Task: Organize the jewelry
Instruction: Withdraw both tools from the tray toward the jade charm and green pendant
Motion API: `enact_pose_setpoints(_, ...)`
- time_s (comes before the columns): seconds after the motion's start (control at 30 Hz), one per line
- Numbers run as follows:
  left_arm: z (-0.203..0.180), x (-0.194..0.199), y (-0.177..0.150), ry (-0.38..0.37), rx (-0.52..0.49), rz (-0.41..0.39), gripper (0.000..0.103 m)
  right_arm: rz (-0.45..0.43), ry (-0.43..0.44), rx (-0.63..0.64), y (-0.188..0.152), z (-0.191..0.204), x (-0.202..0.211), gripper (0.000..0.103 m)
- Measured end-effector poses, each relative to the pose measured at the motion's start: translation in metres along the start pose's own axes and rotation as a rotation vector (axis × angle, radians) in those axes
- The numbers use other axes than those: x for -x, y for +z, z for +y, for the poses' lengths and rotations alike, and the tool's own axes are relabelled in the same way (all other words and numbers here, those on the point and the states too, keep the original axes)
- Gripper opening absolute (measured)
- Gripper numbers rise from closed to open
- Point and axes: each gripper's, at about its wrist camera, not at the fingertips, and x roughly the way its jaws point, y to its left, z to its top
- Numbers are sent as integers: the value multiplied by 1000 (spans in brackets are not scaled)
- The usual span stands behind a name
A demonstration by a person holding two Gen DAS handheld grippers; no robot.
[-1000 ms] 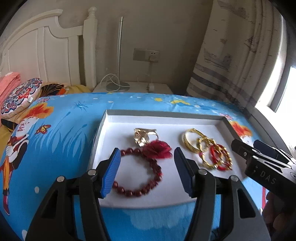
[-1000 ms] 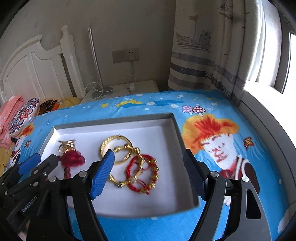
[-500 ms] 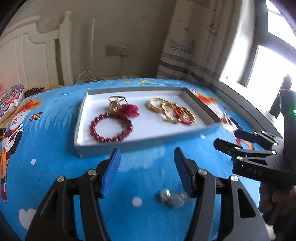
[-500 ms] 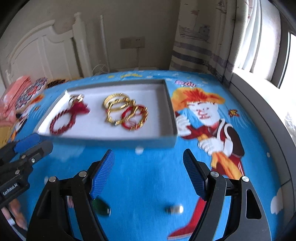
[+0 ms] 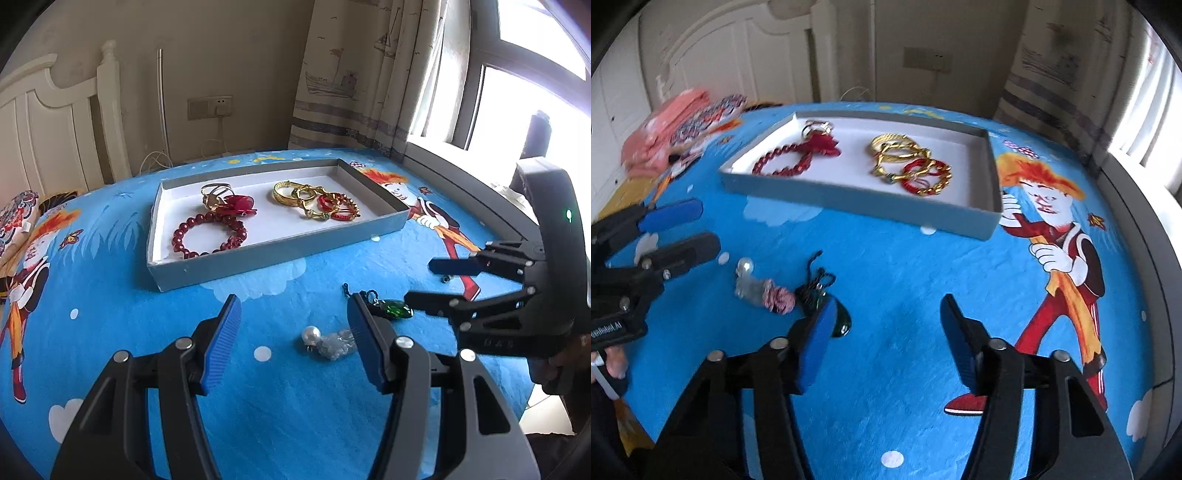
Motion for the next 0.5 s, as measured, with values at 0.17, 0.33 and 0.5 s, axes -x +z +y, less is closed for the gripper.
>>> enact_pose_setpoints(0.17, 1, 0, 1, 4, 7, -3, 58, 37, 69, 42, -3, 10, -7, 46)
enact_pose_setpoints(0.33, 1, -1, 2, 4, 10, -3, 58, 40, 72, 39, -3, 10, -14, 42)
enact_pose_setpoints(0.5, 1, -2, 2, 0, 6, -3, 58, 33, 75, 49, 1, 10, -17, 43)
